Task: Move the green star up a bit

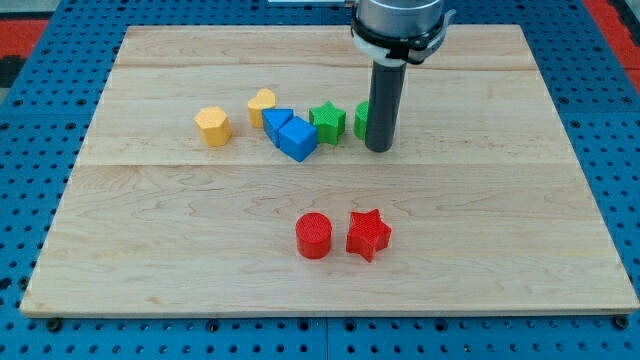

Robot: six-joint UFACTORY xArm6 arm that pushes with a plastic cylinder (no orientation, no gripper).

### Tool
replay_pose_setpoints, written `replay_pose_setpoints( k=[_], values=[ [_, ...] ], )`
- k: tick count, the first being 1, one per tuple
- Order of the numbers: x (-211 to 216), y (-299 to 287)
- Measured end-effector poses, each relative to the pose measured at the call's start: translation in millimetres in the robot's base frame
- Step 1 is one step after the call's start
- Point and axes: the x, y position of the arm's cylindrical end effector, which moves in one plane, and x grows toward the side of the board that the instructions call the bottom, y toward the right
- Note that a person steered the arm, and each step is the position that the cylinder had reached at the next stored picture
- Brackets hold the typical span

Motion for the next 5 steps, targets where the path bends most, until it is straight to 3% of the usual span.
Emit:
replay_pose_setpoints(
  k=[2, 5],
  values=[
    [9, -36],
    [9, -22]
  ],
)
